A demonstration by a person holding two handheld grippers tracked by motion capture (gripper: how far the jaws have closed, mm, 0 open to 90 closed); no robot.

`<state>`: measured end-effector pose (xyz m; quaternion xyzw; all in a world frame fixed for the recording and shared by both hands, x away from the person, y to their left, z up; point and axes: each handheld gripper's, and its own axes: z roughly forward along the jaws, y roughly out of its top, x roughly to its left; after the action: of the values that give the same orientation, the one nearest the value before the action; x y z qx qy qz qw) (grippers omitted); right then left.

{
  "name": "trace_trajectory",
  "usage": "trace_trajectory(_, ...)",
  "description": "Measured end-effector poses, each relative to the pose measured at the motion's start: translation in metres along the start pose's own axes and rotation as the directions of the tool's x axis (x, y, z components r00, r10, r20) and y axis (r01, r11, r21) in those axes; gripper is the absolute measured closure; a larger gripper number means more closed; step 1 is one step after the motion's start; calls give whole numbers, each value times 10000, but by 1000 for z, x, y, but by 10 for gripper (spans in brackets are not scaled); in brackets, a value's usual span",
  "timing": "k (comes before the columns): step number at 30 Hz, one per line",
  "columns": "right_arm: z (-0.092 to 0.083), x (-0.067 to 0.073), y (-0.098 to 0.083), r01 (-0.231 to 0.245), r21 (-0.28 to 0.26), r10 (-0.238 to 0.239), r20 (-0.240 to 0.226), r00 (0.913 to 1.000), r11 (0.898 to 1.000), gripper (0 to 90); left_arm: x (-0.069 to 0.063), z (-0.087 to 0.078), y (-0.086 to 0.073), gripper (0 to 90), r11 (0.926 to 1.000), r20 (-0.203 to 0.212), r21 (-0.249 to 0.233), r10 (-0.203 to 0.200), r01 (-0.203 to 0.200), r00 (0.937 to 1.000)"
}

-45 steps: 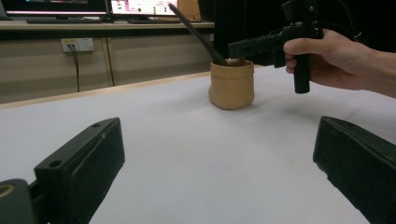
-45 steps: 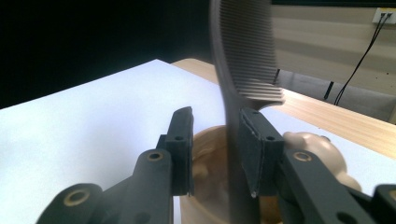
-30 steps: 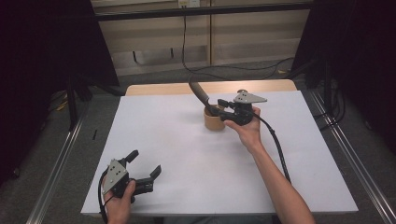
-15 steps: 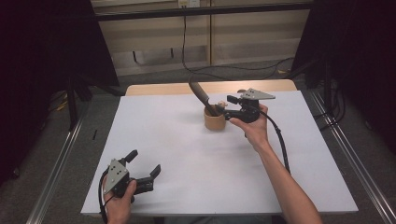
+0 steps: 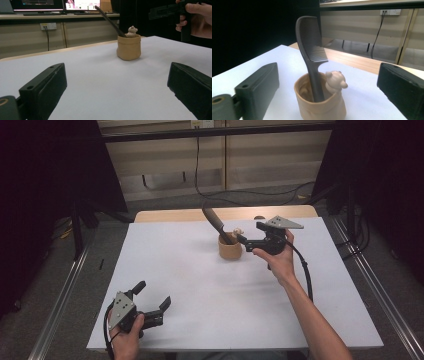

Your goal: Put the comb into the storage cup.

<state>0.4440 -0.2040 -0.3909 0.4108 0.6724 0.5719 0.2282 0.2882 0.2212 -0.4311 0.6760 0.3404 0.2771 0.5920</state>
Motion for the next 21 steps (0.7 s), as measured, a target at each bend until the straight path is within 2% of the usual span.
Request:
trace_trajectory(4, -7, 0, -1, 36, -210, -32, 172, 9998, 9998, 31, 0, 1, 0, 25, 10000, -48, 66, -27, 27, 10000)
trace_trajectory(7, -12, 0, -1, -137, -347, 145, 219, 9997, 9993, 9, 0, 1, 0, 25, 10000, -31, 27, 5, -5, 10000)
trace_trajectory(12, -19, 0, -4, -19, -272, 29, 392, 9992, 9996, 5, 2, 1, 0, 25, 10000, -42, 18, 26, -26, 10000)
trace_trajectory(15, -25, 0, -5, 24, -515, 1, 478, 9989, 9987, 2, 3, 1, 0, 25, 10000, -53, 0, -25, 25, 10000)
trace_trajectory(19, -31, 1, -6, 298, -581, -245, 891, 9957, 9979, 6, 2, 0, 0, 25, 9999, -47, -70, -81, 81, 10000)
trace_trajectory(21, -35, 2, -6, 232, -612, -173, 955, 9953, 9979, 6, 2, 0, 1, 24, 9999, 7, -67, -105, 105, 9999)
